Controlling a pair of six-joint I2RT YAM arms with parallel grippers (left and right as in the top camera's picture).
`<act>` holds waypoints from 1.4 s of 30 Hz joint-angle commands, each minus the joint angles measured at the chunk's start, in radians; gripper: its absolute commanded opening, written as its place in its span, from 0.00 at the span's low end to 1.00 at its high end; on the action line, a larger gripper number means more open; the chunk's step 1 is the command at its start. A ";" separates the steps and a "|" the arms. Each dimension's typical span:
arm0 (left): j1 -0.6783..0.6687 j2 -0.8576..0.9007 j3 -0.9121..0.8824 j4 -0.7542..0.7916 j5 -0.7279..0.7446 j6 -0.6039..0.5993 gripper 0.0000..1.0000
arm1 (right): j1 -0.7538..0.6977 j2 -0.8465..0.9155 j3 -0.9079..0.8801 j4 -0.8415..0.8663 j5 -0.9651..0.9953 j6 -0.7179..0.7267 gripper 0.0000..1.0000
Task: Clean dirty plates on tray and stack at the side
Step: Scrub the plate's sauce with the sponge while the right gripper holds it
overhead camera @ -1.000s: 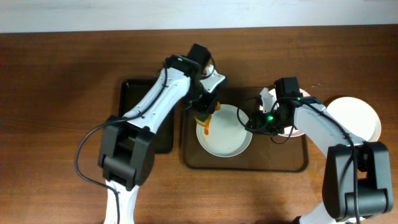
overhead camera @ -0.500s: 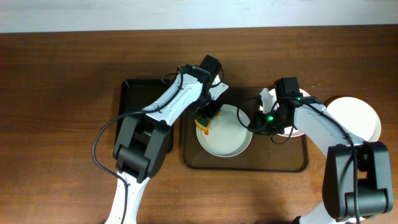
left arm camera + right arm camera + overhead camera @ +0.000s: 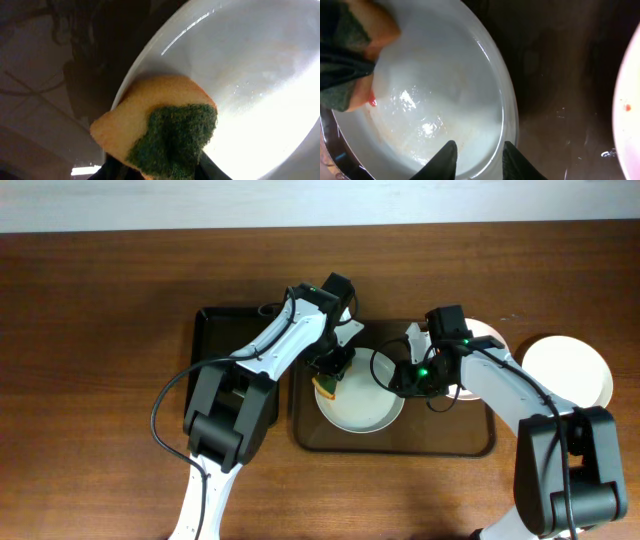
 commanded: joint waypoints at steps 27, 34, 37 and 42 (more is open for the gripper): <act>0.000 0.014 0.065 -0.100 -0.097 0.005 0.43 | 0.001 -0.039 0.028 -0.084 0.128 0.063 0.32; 0.000 0.014 0.065 -0.104 -0.096 0.005 0.43 | 0.003 0.005 0.012 -0.048 0.098 0.086 0.17; 0.000 0.014 0.065 -0.104 -0.097 0.005 0.43 | 0.003 0.006 0.011 -0.046 0.092 0.087 0.16; 0.000 0.014 0.065 -0.104 -0.097 0.005 0.44 | 0.003 0.006 -0.003 -0.024 0.053 0.102 0.16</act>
